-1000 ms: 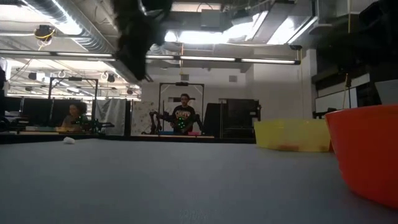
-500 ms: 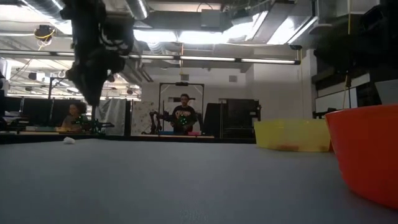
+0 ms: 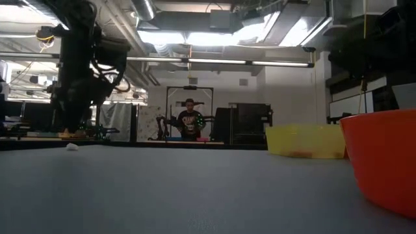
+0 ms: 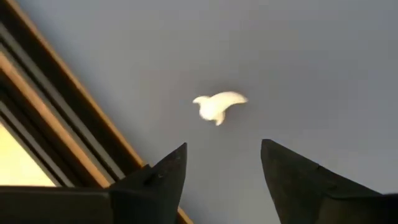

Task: Sort Halloween decoration
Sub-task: Put the white ghost toy into the bottom yellow bin

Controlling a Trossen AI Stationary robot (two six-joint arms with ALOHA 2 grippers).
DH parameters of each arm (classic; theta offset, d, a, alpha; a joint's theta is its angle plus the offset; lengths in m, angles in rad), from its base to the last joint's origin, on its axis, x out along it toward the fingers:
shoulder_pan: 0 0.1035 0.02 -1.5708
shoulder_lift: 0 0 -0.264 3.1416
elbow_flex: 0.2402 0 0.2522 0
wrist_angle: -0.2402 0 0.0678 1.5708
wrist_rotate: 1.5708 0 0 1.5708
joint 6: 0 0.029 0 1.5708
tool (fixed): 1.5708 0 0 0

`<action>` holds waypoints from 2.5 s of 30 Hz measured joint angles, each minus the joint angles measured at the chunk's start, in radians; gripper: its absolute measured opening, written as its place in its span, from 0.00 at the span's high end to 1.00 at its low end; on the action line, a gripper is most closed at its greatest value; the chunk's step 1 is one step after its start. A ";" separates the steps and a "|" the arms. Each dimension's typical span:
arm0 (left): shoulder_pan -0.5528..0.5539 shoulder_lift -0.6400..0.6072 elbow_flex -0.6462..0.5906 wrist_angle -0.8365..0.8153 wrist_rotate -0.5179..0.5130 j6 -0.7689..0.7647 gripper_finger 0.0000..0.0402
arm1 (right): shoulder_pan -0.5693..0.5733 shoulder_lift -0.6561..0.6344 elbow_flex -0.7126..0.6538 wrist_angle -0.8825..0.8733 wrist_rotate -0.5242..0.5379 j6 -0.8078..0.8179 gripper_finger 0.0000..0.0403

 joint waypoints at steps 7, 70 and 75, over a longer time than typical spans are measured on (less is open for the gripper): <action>0.063 0.000 -0.039 0.089 0.004 -0.043 0.47 | 0.000 0.000 0.000 -0.002 0.000 0.001 0.44; 0.151 0.058 -0.207 0.510 0.061 -0.155 0.48 | 0.000 0.001 0.000 -0.006 -0.010 -0.006 0.44; 0.151 0.062 -0.208 0.509 0.069 -0.155 0.53 | 0.000 0.001 0.000 -0.006 -0.010 -0.006 0.44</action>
